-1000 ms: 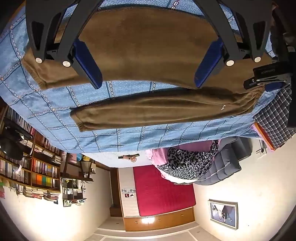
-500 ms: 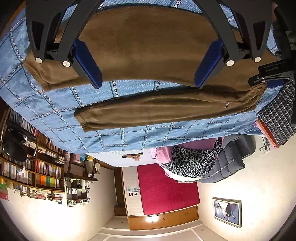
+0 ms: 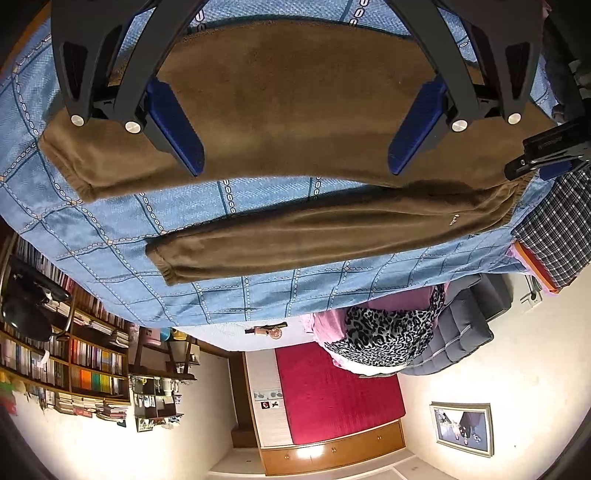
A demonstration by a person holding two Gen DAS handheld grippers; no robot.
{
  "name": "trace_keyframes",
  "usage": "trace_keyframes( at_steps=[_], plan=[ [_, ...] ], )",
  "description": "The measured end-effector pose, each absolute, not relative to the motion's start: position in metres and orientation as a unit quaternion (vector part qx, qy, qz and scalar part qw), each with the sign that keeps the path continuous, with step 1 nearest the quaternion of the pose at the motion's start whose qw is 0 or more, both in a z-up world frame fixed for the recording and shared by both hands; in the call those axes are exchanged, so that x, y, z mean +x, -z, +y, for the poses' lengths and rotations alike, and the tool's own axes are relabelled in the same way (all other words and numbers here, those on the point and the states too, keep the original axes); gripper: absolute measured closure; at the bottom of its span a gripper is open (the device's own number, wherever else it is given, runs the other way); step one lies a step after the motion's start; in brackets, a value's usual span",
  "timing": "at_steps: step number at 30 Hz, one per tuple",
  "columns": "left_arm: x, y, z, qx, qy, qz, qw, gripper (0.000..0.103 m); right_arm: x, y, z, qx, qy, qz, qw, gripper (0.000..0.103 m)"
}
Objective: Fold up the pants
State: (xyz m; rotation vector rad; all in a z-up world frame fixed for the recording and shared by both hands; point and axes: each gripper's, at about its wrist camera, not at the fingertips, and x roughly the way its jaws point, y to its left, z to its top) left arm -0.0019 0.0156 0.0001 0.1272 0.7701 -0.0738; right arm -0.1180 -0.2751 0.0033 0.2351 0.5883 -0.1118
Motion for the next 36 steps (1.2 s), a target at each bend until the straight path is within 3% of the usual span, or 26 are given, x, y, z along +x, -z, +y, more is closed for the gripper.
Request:
trace_keyframes(
  at_steps=[36],
  plan=[
    [0.022,0.015,0.028,0.074,0.001,0.384,0.92,0.009,-0.093,-0.001,-0.283,0.158,0.016,0.315,0.936,0.003]
  ],
)
